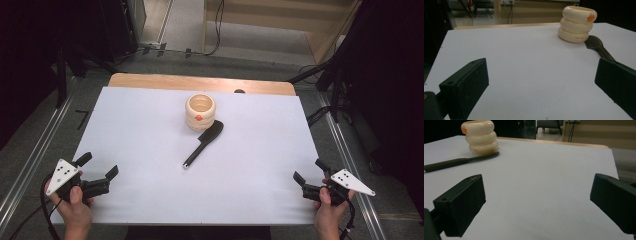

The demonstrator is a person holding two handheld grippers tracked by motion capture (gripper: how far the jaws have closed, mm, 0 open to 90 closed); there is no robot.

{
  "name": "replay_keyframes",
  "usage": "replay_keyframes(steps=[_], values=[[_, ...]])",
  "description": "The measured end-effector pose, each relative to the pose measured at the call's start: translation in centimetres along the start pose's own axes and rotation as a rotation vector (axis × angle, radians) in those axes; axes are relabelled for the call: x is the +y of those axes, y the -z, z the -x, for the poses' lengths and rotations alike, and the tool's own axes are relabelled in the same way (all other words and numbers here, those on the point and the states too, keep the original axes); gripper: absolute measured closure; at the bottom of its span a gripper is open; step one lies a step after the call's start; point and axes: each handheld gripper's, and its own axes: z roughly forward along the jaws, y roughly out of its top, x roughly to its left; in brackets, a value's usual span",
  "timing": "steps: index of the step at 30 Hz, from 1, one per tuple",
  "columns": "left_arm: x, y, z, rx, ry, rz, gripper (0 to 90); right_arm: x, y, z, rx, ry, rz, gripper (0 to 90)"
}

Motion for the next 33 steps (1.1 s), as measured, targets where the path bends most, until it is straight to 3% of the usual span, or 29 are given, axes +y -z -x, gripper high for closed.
replay_keyframes(steps=[3,5,12,22,27,33], values=[[0.3,-0.1,0.1,-0.004,0.010,0.005,0.0,0.0,-0.1,-0.2,-0.001,0.015,-0.005,0.0],[0.7,-0.3,0.4,-0.006,-0.005,-0.008,0.0,0.0,-0.2,-0.3,0.007,0.031,-0.007,0.0],[1.7,-0.7,1.3,-0.026,-0.027,-0.022,0.0,0.0,-0.2,-0.4,0.010,0.033,-0.007,0.0],[3.7,-1.0,2.6,-0.064,-0.037,-0.002,0.0,-0.1,-0.3,-0.5,0.011,0.035,-0.005,0.0],[4.7,-2.0,3.5,-0.110,-0.062,-0.026,0.0,-0.1,-0.3,-0.5,0.012,0.041,-0.008,0.0],[5.8,-3.6,4.5,-0.136,-0.085,-0.052,0.0,-0.1,-0.3,-0.5,0.017,0.042,-0.008,0.0]])
